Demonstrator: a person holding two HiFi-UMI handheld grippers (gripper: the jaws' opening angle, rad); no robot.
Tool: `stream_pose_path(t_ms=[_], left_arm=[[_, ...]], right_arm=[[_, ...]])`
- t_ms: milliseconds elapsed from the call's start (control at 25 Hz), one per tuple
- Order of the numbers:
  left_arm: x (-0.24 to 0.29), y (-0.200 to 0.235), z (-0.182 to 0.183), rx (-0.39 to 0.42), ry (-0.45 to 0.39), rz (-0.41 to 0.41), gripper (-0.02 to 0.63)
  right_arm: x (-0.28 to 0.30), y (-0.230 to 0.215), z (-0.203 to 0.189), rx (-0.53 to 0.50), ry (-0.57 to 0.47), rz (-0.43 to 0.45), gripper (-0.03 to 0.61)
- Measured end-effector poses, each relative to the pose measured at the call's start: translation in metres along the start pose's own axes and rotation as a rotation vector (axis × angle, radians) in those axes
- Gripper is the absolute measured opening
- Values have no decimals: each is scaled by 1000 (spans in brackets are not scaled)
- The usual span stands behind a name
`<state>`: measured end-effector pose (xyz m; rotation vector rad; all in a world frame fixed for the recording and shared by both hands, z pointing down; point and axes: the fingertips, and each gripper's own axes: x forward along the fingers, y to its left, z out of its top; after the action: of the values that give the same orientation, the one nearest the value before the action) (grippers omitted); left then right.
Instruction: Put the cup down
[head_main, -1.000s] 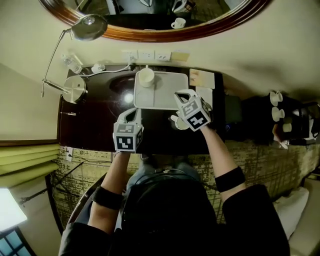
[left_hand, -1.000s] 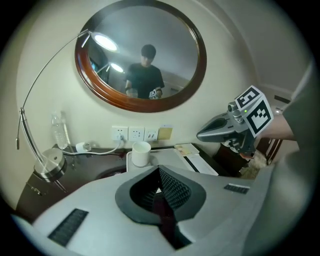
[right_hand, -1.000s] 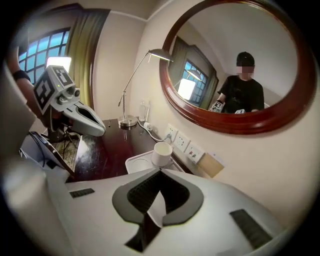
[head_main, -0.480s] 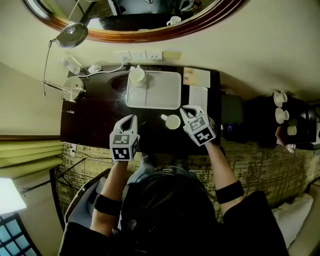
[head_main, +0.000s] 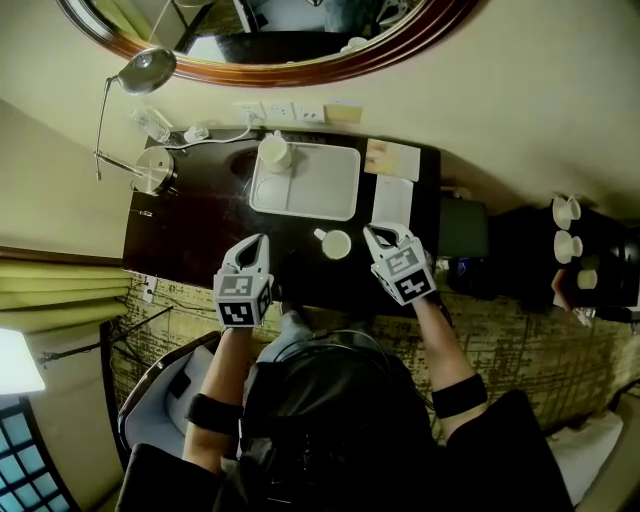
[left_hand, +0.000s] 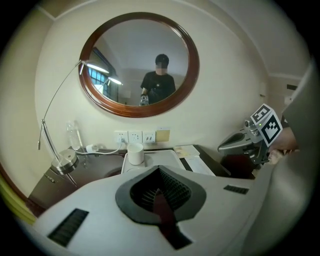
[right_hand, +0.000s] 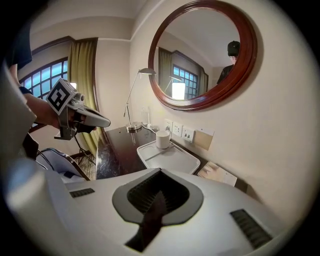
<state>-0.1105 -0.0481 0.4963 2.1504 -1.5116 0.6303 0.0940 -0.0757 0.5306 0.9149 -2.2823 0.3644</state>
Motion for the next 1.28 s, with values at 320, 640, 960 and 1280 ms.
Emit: stream_pose_path(t_ms=[320,640,960,1280], left_arm=[[-10,-17,-7,-9,5,32,1],[-11,-34,-16,-13,30,27,1],[2,-51,-39,-15,66,18,1],[19,-59,-65,-44,89,3,1]], right_arm=[[-10,11,-14,-66,16,52,8],[-7,38,-23,-276,29,146,25],[27,68,-50,-644,145,325,201],[60,78,-70,-873,266,455,417]])
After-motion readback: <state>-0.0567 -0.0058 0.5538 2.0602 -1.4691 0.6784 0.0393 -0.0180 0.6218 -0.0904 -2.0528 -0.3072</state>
